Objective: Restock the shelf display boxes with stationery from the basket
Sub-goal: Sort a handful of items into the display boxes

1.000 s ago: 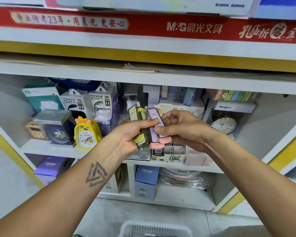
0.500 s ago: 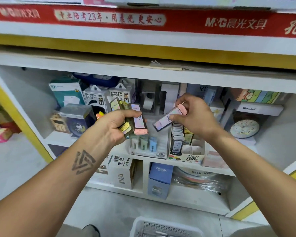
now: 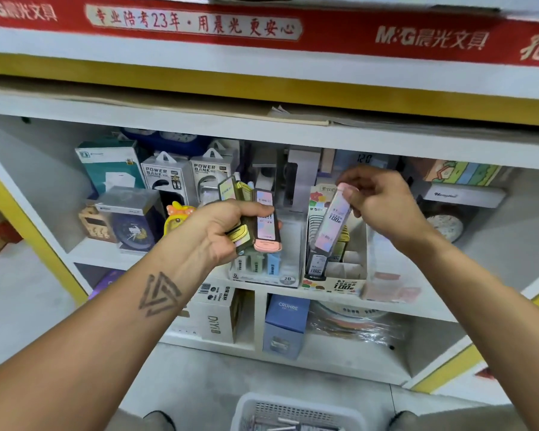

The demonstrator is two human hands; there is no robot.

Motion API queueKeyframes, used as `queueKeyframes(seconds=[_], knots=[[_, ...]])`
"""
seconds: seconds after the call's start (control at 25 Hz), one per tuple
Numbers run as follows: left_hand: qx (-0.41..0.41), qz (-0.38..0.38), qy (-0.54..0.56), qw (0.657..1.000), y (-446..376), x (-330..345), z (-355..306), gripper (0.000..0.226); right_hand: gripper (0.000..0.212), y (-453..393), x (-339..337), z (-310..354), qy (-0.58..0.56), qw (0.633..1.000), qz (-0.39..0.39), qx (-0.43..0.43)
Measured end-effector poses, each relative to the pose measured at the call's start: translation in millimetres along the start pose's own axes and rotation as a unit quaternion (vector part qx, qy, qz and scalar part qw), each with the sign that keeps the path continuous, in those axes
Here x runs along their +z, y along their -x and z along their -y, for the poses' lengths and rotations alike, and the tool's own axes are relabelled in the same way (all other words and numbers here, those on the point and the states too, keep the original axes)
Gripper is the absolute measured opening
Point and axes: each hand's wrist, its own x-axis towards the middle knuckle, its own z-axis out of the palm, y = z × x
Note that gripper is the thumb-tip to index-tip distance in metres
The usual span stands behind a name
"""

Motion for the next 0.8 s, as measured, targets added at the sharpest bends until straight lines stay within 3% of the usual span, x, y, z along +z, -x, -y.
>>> queueKeyframes(seconds=[0.12, 0.28, 0.44, 0.72, 0.8], knots=[[-0.006, 0.024, -0.007, 1.0, -1, 20, 6, 0.006, 0.015, 12, -19, -8, 0.089, 0.996, 0.004, -0.029], [-0.014, 0.055, -0.015, 0.998, -2, 43, 14, 0.009, 0.018, 18, -39, -23, 0.259, 0.961, -0.014, -0.091], [-0.007, 0.054, -0.012, 0.998, -3, 56, 19, 0.026, 0.007, 13, -37, -36, 0.276, 0.954, -0.001, -0.121], [-0.003, 0.052, -0.01, 0.999, -9, 63, 24, 0.016, 0.01, 9, -22, -60, 0.283, 0.953, 0.034, -0.105], [0.002, 0.052, -0.009, 0.999, -9, 63, 25, 0.019, 0.016, 8, -19, -60, 0.332, 0.937, 0.025, -0.104]])
